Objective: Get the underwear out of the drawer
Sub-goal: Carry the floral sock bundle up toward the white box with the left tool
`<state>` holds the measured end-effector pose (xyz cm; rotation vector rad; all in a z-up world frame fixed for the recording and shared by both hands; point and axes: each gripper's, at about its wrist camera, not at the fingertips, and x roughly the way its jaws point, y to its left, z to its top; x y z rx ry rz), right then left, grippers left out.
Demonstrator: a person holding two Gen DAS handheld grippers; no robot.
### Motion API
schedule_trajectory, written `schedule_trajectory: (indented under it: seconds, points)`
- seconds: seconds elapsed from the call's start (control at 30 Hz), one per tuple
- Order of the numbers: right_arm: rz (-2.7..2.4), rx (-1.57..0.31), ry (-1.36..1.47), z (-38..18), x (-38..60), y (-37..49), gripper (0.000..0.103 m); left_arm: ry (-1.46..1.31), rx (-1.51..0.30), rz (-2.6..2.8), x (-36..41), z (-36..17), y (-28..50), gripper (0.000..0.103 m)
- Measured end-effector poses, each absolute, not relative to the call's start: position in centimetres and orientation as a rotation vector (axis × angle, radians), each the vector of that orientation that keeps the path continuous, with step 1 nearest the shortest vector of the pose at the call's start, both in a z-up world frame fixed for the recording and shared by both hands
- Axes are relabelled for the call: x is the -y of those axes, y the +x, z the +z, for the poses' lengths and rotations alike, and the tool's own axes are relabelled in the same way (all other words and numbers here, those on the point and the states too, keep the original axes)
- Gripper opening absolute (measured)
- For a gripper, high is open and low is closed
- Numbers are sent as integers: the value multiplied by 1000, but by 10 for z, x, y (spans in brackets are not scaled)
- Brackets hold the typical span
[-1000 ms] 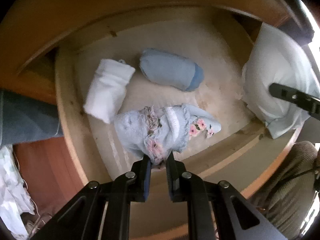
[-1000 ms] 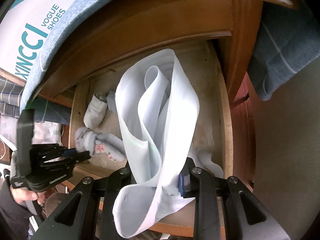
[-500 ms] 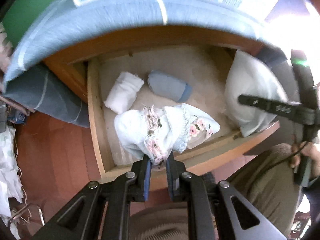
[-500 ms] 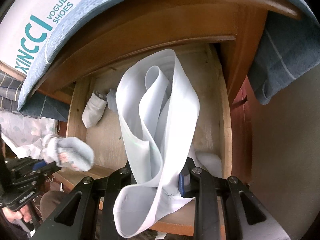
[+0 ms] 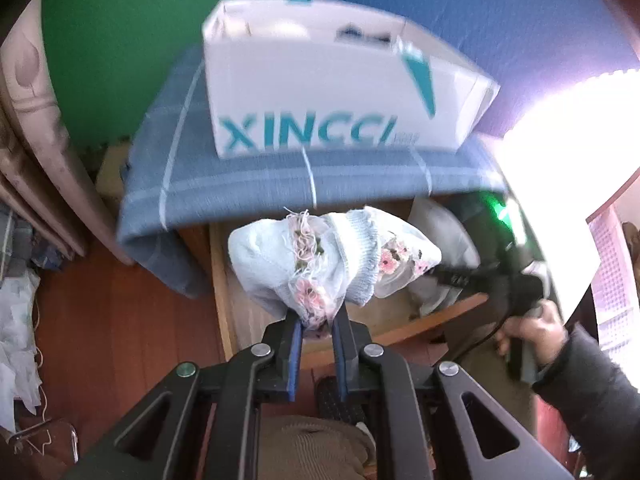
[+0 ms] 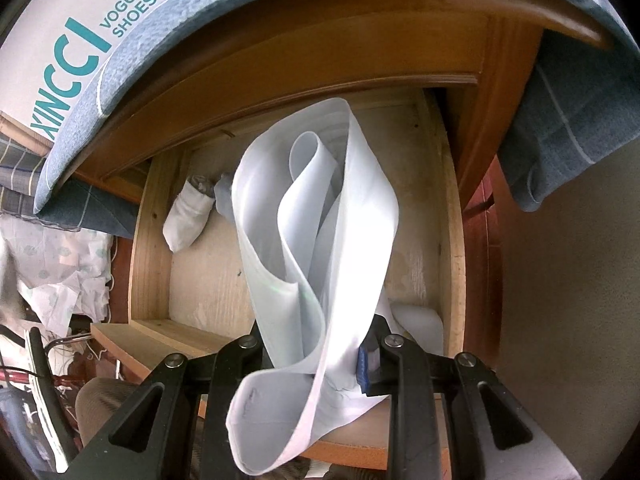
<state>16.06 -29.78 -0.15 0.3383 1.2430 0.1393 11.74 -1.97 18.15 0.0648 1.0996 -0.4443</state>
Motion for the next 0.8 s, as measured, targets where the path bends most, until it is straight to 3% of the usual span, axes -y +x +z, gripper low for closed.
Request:
schedule_trajectory:
  seconds: [0.47, 0.8]
  points:
    - [144, -1233, 326, 1, 295, 157, 25, 4, -873, -342, 12, 303, 166, 13]
    - [152, -1220, 354, 1, 303, 154, 25, -38, -869, -315, 46, 321, 241, 13]
